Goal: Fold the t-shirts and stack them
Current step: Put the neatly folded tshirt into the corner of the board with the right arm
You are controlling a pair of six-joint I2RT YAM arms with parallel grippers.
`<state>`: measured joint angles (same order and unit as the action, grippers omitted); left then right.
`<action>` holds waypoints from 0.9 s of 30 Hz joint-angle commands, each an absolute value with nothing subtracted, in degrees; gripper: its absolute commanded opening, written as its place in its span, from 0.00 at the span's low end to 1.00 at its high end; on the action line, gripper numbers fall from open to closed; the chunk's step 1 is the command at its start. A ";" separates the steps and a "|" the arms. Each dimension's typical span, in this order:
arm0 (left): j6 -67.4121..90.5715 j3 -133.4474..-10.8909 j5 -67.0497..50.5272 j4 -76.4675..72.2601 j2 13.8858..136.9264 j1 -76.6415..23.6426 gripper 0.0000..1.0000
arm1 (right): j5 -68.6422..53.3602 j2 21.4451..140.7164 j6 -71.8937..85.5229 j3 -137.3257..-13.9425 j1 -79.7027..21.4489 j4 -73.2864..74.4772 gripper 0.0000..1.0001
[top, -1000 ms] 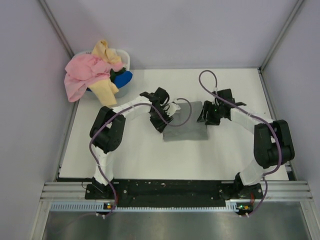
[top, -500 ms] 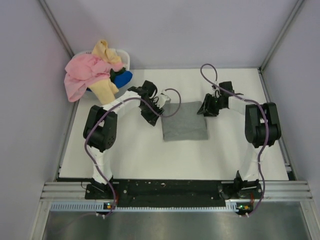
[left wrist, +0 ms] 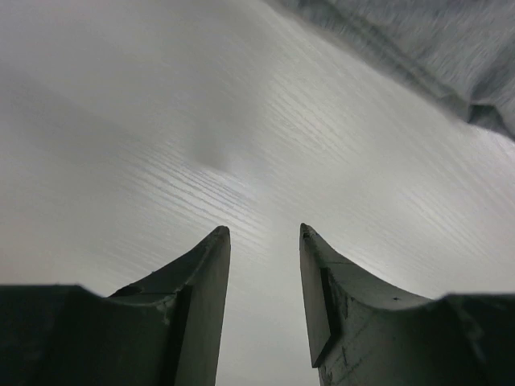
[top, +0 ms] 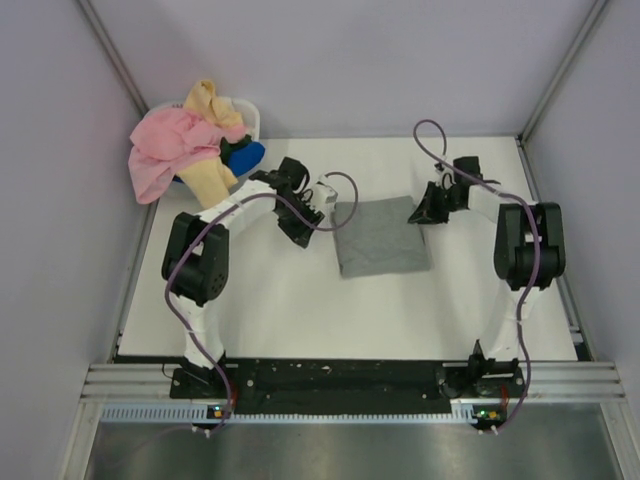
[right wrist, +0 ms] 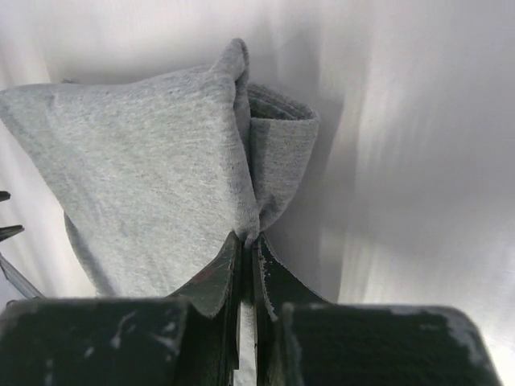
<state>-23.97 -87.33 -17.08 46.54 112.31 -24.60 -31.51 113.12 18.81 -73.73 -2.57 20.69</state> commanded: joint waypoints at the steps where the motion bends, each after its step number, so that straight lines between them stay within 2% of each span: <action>1: -24.96 -87.54 -17.84 46.67 108.28 -23.03 0.45 | -31.99 113.90 10.74 -80.05 1.30 24.60 0.00; 8: -26.36 -85.87 -17.58 47.81 107.05 -21.88 0.47 | -23.74 118.03 2.47 -86.83 5.79 33.04 0.00; 13: -26.98 -85.87 -17.05 49.04 106.00 -21.71 0.58 | -15.49 122.42 0.97 -93.50 10.36 34.19 0.00; 19: -27.77 -86.48 -16.61 50.36 104.24 -21.62 0.65 | -11.17 129.98 0.35 -105.09 15.46 34.45 0.00; 27: -28.39 -88.85 -13.98 53.35 105.12 -21.53 0.66 | -3.52 138.68 -4.56 -121.36 16.61 35.68 0.00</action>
<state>-27.24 -86.35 -15.51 51.16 106.87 -21.78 -9.58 135.48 -0.97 -114.54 16.16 35.90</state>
